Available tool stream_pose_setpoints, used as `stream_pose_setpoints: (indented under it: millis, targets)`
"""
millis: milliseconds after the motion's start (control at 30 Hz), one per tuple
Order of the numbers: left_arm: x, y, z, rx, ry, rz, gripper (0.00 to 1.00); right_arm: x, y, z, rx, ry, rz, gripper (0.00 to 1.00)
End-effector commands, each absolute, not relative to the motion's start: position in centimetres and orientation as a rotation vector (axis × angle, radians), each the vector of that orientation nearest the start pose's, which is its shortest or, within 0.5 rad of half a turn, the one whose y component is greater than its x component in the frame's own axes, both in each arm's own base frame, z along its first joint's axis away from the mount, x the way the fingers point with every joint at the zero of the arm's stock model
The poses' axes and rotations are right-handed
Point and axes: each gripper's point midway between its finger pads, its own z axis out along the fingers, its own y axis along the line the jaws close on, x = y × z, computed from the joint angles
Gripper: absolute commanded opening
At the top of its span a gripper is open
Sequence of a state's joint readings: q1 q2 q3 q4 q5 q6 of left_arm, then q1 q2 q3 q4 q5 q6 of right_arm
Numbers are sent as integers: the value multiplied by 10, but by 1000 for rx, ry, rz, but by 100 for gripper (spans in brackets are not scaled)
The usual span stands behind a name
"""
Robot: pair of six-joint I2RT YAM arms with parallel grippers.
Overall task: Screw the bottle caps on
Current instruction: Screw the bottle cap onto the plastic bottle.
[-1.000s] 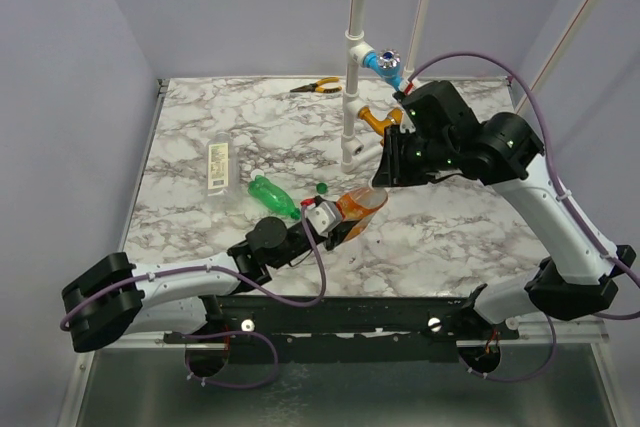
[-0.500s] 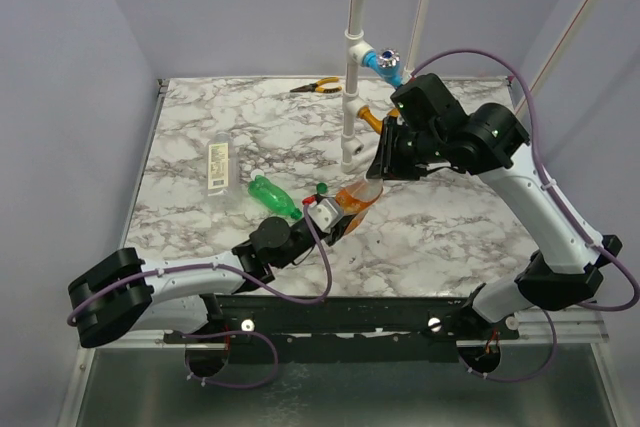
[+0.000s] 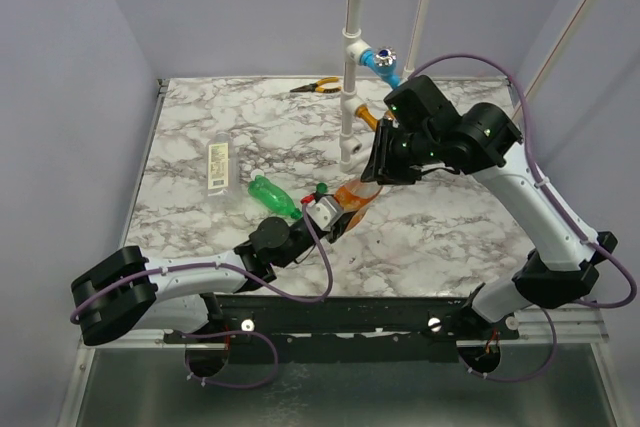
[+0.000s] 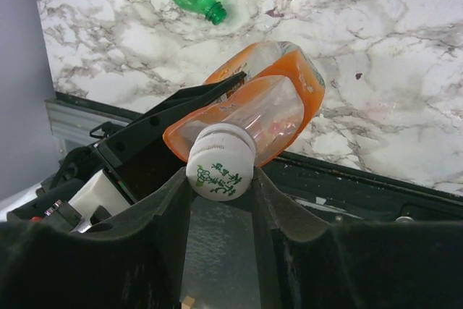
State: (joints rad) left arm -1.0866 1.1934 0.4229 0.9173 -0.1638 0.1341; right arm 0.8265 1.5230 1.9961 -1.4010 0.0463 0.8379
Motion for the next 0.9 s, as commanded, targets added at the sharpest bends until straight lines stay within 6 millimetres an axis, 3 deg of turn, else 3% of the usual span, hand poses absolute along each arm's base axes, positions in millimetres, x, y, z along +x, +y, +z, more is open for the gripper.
stream_pose_setpoints:
  millis: [0,367,867]
  targets:
    - [208,-333,282,607,1125,-750,0,181,279,311,-12,2754,690,39]
    - [208,-334,270,608,1160,-759,0,181,277,318,-15,2727,701,43]
    - [207,-334,255,599,1209,-791,0,188,264,347,-88,2548,735,71]
